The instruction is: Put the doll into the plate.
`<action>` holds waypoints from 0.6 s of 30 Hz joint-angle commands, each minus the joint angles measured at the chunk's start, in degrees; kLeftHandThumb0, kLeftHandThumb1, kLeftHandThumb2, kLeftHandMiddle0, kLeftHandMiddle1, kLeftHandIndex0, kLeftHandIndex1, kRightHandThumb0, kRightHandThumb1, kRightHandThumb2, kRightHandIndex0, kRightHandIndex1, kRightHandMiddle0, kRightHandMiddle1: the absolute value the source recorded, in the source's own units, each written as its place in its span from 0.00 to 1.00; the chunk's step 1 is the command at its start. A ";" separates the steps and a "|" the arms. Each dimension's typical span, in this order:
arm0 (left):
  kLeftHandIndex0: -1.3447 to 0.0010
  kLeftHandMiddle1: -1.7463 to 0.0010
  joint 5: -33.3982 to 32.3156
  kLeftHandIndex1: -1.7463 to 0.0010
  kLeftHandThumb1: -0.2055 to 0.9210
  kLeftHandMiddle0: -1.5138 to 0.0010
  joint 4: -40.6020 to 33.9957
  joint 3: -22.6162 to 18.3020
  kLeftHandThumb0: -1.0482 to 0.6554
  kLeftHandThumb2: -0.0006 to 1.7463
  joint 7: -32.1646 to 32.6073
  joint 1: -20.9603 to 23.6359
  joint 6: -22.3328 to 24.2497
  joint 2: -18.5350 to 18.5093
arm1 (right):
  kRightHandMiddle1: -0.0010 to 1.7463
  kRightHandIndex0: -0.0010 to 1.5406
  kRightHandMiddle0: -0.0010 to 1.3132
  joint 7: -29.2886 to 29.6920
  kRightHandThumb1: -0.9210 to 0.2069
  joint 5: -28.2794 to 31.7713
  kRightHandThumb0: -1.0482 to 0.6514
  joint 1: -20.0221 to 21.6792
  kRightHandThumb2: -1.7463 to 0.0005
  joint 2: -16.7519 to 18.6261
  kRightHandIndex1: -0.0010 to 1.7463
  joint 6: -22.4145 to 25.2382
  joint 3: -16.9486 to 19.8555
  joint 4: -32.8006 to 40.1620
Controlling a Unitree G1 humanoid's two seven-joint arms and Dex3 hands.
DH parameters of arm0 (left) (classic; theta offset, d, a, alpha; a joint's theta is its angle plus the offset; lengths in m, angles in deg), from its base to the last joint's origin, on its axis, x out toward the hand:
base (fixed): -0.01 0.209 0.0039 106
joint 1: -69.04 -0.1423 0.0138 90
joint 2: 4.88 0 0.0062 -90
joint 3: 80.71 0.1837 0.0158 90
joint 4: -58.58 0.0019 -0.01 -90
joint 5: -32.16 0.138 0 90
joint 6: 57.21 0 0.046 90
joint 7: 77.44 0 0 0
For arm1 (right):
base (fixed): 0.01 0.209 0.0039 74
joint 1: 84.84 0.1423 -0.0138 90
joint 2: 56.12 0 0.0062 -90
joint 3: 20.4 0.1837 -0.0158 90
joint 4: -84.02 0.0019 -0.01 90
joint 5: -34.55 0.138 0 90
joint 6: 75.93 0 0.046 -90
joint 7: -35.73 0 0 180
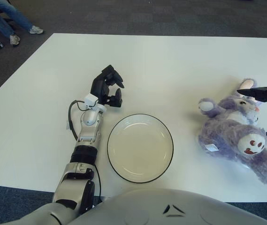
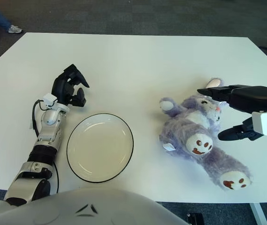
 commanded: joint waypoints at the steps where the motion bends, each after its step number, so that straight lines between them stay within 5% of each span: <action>1: 0.53 0.00 0.42 0.00 0.30 0.58 2.26 -0.07 0.61 0.88 -0.19 -4.54 -0.45 0.12 | 0.00 0.00 0.00 -2.63 0.23 1.03 0.22 0.72 0.64 -1.65 0.00 2.43 -0.48 1.61; 13: 0.53 0.00 0.11 0.00 0.30 0.58 2.07 -0.09 0.61 0.88 -0.33 -4.60 -0.27 0.00 | 0.00 0.00 0.00 -6.12 0.35 -0.11 0.29 1.83 0.54 -4.09 0.00 6.80 -3.71 4.08; 18: 0.53 0.00 0.52 0.00 0.30 0.58 2.18 -0.07 0.61 0.88 -0.01 -4.57 -0.68 -0.02 | 0.00 0.00 0.00 -7.29 0.36 0.10 0.29 3.40 0.54 -6.53 0.00 7.75 -8.23 3.85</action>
